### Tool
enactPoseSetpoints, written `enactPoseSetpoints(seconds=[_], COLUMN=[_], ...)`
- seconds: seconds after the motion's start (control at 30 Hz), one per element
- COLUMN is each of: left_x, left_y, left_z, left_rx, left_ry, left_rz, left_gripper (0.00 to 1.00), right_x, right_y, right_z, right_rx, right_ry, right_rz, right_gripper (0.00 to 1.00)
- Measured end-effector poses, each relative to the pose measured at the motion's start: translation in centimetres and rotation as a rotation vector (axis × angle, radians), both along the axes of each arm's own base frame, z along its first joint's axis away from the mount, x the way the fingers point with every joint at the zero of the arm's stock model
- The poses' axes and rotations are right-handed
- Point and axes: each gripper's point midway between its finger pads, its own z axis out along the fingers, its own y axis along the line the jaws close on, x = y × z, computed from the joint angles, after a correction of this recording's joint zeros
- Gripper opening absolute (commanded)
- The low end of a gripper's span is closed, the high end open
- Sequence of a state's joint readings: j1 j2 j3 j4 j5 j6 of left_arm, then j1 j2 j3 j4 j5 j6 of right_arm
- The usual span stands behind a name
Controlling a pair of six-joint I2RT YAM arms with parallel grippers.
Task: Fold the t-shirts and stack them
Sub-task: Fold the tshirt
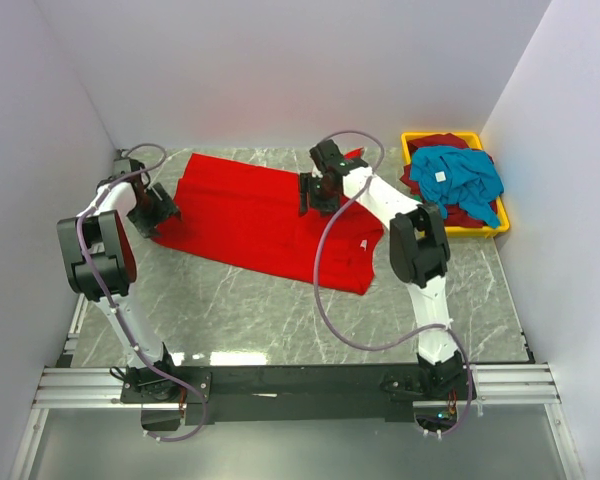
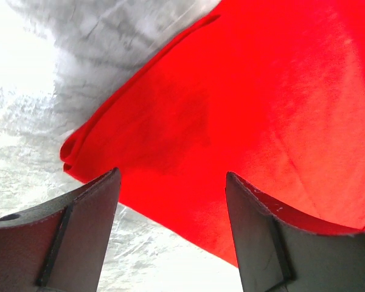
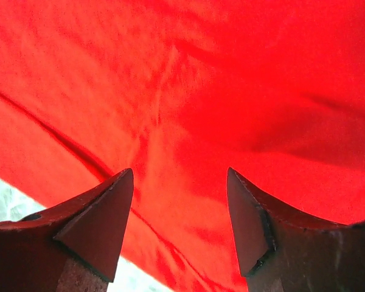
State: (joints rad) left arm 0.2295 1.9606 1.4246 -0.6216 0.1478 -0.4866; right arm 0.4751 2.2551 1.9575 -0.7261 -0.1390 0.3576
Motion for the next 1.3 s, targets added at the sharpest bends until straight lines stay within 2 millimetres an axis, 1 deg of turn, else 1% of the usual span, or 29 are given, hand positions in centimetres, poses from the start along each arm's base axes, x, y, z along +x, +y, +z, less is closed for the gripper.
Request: enactPoseSetpoints(seconds=[0.13, 0.23, 0.27, 0.4, 0.5, 0.57, 0.67, 0.73, 0.87, 0.97, 1.23, 1.3], left_x=[1.2, 2.4, 2.7, 3.6, 4.1, 4.2, 3.1, 2.4, 2.0, 1.4, -2.1, -3.2], left_y=[-0.6, -2.2, -2.8, -5.3, -6.0, -6.1, -6.2, -6.2, -6.2, -6.1, -6.1, -6.1], left_z=[1.2, 2.1, 2.4, 2.9, 2.3, 1.4, -0.3, -1.1, -1.0, -1.1, -1.4, -1.5], left_rx=[0.019, 0.024, 0.021, -0.016, -0.043, -0.056, -0.07, -0.076, -0.072, -0.065, -0.045, -0.044], left_ry=[-0.034, -0.069, -0.08, -0.121, -0.131, -0.129, -0.094, -0.076, -0.099, -0.106, -0.068, -0.056], left_rz=[-0.019, -0.058, -0.072, -0.13, -0.149, -0.153, -0.151, -0.149, -0.149, -0.147, -0.129, -0.121], left_gripper=[0.75, 0.75, 0.75, 0.75, 0.75, 0.75, 0.75, 0.75, 0.74, 0.74, 0.73, 0.73], right_x=[-2.0, -3.6, -4.1, -6.2, -7.3, -8.0, -8.9, -9.0, -9.4, -10.0, -13.2, -14.0], right_y=[-1.2, -2.0, -2.3, -3.3, -3.8, -4.2, -4.6, -4.6, -4.7, -4.9, -6.1, -6.3], right_z=[0.7, 0.9, 0.8, -0.7, -2.3, -3.3, -4.5, -4.4, -4.5, -4.5, -4.7, -4.7], right_rx=[-0.008, -0.008, -0.008, -0.02, -0.033, -0.041, -0.053, -0.043, -0.027, -0.012, 0.022, 0.031], right_ry=[0.002, 0.002, 0.006, 0.044, 0.079, 0.101, 0.126, 0.114, 0.097, 0.087, 0.095, 0.093], right_rz=[-0.005, -0.013, -0.016, -0.027, -0.037, -0.042, -0.046, -0.049, -0.054, -0.06, -0.079, -0.081], right_gripper=[0.7, 0.7, 0.7, 0.7, 0.7, 0.7, 0.69, 0.69, 0.69, 0.68, 0.68, 0.68])
